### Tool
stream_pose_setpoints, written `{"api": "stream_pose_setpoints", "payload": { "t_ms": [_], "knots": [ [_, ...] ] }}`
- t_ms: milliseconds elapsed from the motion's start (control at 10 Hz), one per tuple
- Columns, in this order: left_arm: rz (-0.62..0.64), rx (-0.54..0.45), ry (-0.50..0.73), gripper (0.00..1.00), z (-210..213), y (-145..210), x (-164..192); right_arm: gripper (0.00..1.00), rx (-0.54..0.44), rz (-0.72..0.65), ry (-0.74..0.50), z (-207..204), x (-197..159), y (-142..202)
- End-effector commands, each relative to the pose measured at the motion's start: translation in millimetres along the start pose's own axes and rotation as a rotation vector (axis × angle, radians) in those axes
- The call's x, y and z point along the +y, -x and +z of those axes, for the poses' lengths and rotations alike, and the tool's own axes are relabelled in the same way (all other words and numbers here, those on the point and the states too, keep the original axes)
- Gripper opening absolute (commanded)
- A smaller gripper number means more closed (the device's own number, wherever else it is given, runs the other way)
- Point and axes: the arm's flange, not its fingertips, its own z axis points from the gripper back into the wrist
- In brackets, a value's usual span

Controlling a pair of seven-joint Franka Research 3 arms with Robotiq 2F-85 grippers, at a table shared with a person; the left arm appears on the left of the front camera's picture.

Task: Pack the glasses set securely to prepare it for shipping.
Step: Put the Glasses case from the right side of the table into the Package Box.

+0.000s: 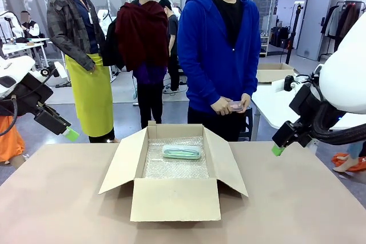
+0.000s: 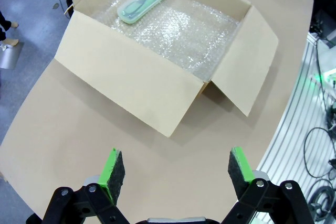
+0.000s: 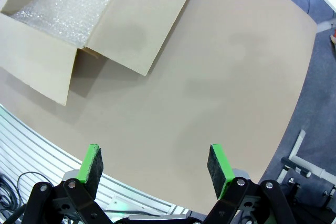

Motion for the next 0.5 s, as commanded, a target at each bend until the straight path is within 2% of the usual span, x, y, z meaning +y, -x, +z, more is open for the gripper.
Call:
{"api": "stream_pose_setpoints", "payload": {
  "t_ms": [0, 400],
  "knots": [
    [-0.009, -0.015, 0.023, 1.00, 2.5, 0.8, 1.1, 1.00, -0.005, 0.009, 0.002, -1.5, -1.6, -0.7],
    [-0.009, -0.015, 0.023, 1.00, 2.5, 0.8, 1.1, 1.00, -0.005, 0.009, 0.002, -1.5, -1.6, -0.7]
  ]
}}
